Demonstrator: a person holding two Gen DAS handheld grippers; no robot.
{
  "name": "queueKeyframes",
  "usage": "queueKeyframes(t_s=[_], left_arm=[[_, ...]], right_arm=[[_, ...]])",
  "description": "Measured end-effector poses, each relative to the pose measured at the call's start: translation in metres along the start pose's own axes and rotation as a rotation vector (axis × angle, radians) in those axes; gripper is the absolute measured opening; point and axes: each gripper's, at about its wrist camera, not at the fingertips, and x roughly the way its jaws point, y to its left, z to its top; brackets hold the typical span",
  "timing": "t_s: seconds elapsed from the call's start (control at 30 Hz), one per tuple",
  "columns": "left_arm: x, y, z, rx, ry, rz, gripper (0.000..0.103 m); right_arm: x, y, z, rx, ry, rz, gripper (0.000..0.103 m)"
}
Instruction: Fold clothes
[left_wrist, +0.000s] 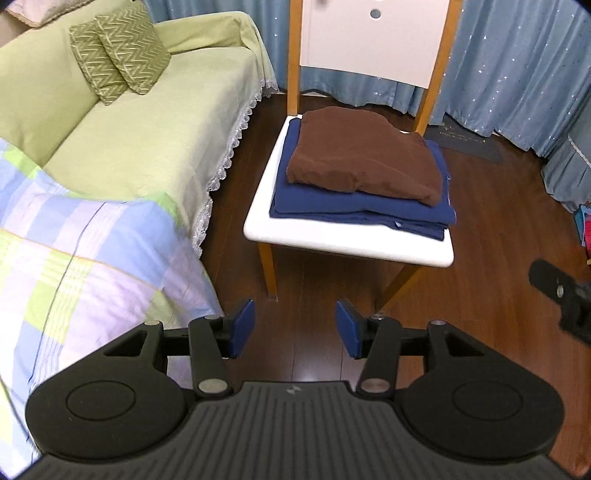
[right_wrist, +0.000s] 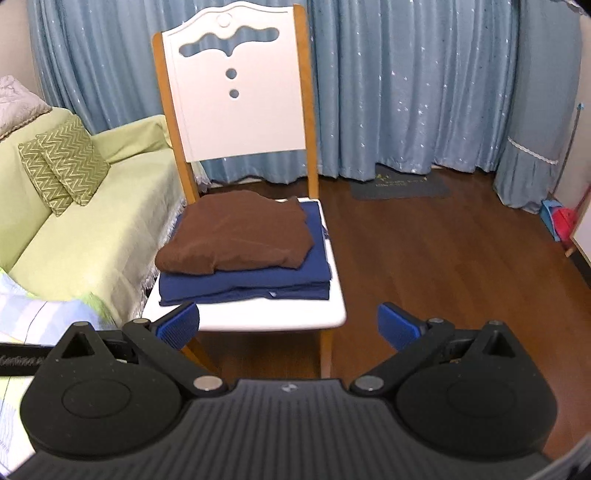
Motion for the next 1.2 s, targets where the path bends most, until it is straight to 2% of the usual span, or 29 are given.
queueKeyframes(t_s=[0.23,0.43,0.93,1.0,1.1,1.2], left_arm=[[-0.042,-0.014,-0.025,0.020,-0.015,0.052,0.055],[-0.064,-0.031,-0.033,0.044,-0.017,0.021,0.055],[-0.080,-0.058,-0.017,0.096,-0.058,0.029,0.055],[-0.079,-0.063,-0.013,0.109,-0.066,0.036,0.072],[-0.084,-0.067,-0.006,0.110,-0.119,0.028,0.072],[-0.085,-0.073,0.004,0.116,-0.141,0.021,0.072]], right_arm=[[-0.036,-0.011,-0.001,0.008,0.023,0.010,0.102],[-0.061,-0.016,0.002,-0.008,0.009,0.013,0.102],[-0.082,-0.040,0.021,0.007,-0.032,-0.022,0.102],[-0.081,-0.041,0.021,0.003,-0.029,-0.030,0.102],[-0.081,-0.044,0.021,-0.003,-0.025,-0.040,0.102],[-0.081,-0.047,0.019,0.001,-0.024,-0.048,0.102]])
